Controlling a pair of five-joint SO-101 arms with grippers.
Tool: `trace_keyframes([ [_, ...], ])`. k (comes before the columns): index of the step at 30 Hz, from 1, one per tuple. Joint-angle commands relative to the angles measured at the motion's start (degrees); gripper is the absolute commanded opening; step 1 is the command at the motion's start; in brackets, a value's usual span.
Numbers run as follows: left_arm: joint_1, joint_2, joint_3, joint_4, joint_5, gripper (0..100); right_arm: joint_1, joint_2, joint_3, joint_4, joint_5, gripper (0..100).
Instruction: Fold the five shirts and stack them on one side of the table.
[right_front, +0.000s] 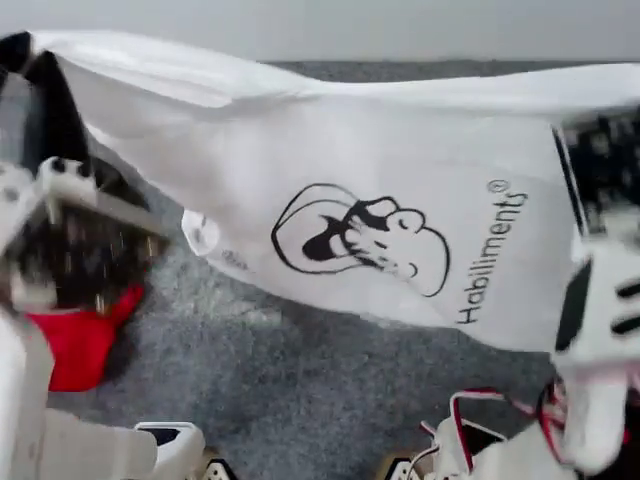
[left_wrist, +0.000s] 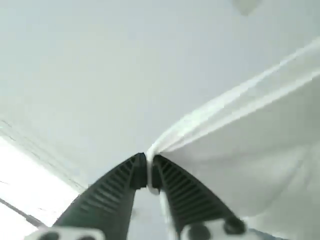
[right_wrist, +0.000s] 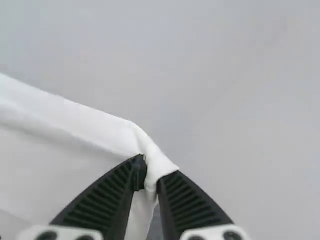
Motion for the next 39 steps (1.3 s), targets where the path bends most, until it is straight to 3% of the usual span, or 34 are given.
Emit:
trace_keyframes([
  [1,-2.64,-0.79,-5.41,-3.16,-6.68,1,4.09,-0.31,-0.35,-4.62,0.26,1.0],
  [10,-7.56,-0.79,-10.51,-13.45,-9.76,1,4.44,-0.48,-0.35,-11.38,-0.79,1.1],
  [17,-7.21,-0.62,-10.15,-2.99,-8.18,1,2.86,0.13,-0.26,-6.11,-1.23,1.1],
  [22,-7.47,-0.44,-9.98,7.30,0.53,1,-6.64,0.13,-0.26,-0.48,-0.88,1.0],
  [25,-7.91,-0.79,-8.04,7.03,6.77,1,-14.20,0.13,-0.26,-1.89,-0.88,1.0],
  [33,-12.66,-0.79,-4.18,7.03,16.26,1,-29.85,1.63,-0.26,-25.54,-0.44,0.9],
  [39,-12.92,-0.79,-3.03,7.03,21.10,1,-45.32,8.13,-0.26,-38.99,14.68,0.9],
])
